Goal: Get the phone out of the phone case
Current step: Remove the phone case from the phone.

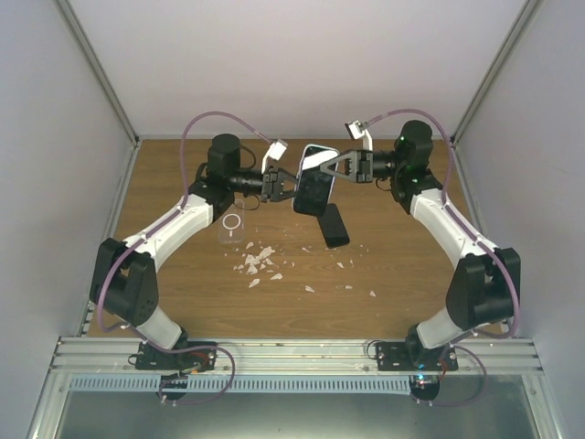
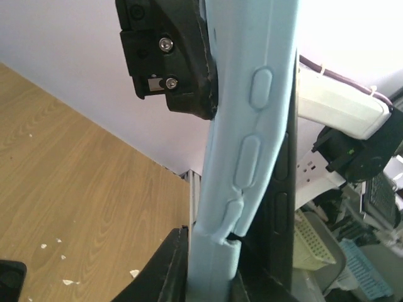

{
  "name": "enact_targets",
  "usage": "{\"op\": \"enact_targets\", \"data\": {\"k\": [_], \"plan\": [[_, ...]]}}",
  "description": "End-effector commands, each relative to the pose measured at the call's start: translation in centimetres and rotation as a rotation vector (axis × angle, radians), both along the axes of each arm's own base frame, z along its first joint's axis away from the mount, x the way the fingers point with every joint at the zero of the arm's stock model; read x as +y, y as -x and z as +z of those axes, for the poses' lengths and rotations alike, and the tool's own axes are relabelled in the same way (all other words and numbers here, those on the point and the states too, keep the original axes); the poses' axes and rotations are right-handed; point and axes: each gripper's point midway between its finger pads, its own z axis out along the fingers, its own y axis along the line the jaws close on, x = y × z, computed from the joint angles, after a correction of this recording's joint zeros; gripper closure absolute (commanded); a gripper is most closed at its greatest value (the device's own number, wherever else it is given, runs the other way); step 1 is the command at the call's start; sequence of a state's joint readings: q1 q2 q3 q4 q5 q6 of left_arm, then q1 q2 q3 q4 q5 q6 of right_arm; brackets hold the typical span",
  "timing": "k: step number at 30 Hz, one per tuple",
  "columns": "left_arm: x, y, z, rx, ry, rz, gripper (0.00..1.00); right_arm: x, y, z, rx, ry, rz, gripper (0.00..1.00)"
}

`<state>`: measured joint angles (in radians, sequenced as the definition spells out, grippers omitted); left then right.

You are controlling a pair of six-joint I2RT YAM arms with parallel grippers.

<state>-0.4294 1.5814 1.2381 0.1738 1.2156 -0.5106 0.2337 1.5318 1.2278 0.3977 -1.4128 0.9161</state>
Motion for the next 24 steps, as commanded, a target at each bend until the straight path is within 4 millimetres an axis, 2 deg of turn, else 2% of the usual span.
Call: {"op": "enact_targets", "data": {"k": [1, 4, 9, 16, 21, 24], "plan": [[0.0, -0.7, -0.4, 0.062, 0.019, 0.017, 0.88, -0.4, -2.2, -0.7, -0.001, 0.022, -0.054, 1.00], [0.2, -0.9, -1.5, 0.125, 0.005, 0.042, 0.97, -1.3, -4.1, -1.4, 0.036, 0.033, -0.109, 0.98], [0.6, -0.9, -2.9, 0.228, 0.003, 0.061, 1.00, -1.9, -6.1, -2.1, 0.080, 0.042, -0.155, 0.81], [1.3, -1.8, -4.1, 0.313, 0.010, 0.095, 1.00, -2.6, -6.7, -2.3, 0.081, 0.049, -0.184, 0.48], [2.0, -2.9, -4.7, 0.377, 0.013, 0.132, 1.00, -3.5, -7.3, -2.1, 0.000, 0.099, -0.254, 0.37], [2.4, -3.5, -4.8, 0.401, 0.020, 0.151, 1.00, -4.0, -7.5, -1.7, -0.138, 0.169, -0.327, 0.35]]}}
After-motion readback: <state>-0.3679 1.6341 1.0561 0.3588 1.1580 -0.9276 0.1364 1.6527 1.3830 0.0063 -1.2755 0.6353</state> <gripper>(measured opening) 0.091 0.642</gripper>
